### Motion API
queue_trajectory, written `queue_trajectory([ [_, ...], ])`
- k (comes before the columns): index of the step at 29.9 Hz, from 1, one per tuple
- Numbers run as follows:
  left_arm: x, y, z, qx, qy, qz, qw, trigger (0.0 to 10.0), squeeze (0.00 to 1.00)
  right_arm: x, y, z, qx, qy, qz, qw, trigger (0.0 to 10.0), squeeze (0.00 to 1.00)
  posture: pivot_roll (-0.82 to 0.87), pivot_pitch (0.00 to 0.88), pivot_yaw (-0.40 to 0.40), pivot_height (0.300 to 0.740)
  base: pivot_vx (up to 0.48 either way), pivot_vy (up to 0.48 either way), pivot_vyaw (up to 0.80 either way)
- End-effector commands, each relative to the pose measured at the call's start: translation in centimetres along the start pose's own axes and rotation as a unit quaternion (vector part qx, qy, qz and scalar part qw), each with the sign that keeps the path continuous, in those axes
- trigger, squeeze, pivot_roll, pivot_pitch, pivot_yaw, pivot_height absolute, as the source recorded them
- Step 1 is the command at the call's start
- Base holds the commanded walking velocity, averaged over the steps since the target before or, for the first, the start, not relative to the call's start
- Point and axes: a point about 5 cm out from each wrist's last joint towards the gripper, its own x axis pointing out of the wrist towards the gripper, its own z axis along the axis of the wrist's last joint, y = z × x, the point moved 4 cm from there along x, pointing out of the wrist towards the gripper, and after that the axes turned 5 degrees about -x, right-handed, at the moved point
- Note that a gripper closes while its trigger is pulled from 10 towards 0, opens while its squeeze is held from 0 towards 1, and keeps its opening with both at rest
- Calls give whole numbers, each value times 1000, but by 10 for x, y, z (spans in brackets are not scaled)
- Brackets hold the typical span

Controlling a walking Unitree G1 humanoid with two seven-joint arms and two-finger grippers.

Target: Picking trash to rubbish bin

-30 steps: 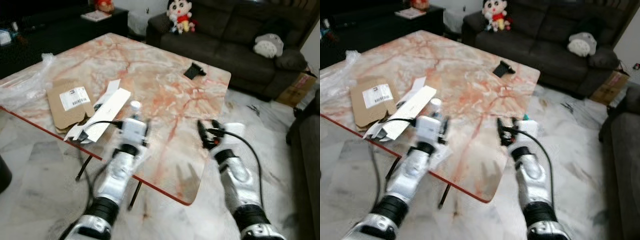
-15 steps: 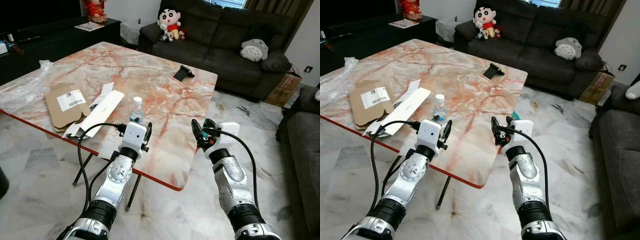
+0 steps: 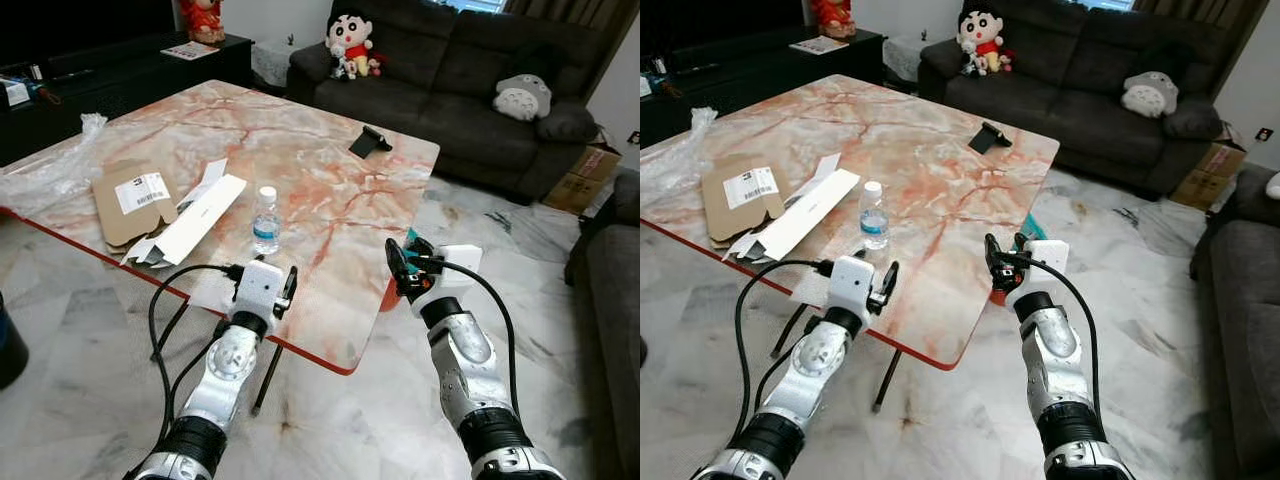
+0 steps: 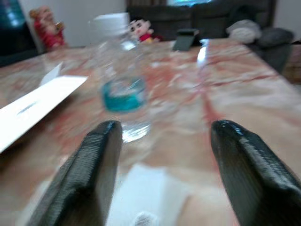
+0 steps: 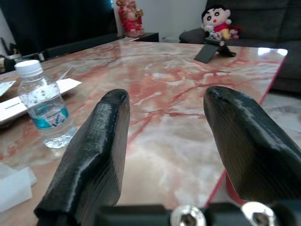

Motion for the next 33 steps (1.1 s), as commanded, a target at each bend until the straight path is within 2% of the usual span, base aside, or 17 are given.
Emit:
queue_trajectory([
  [1,-2,4,-2,-7,5,0,1000,10000,1000,-1,-5,1,-2,1,-7,1000,10000,0,154,0,-135,740,0,0,0],
  [10,-6,22,0,-10,7,5,1000,10000,1000,0,-5,1,-3,0,-5,1000,10000,0,157,0,-134,740,0,0,0],
  [16,-7,18,-9,-39,28,-19,999,10000,1000,1,-3,1,-3,0,-2,1000,10000,0,158,0,-136,740,0,0,0],
  [17,-7,16,-10,-44,32,-25,998,10000,0,1,-3,1,-4,0,-1,1000,10000,0,158,0,-136,740,0,0,0],
  [22,-5,14,-12,-47,38,-26,998,10000,0,0,-3,1,-5,0,-1,1000,10000,0,155,0,-137,740,0,0,0],
  [27,-7,23,-19,-30,63,2,998,10000,0,0,-3,0,-5,2,0,1000,10000,0,158,0,-136,740,0,0,0],
  [33,-7,25,-19,-30,62,7,998,10000,0,0,-2,-1,-5,3,2,1000,10000,0,158,0,-136,740,0,0,0],
])
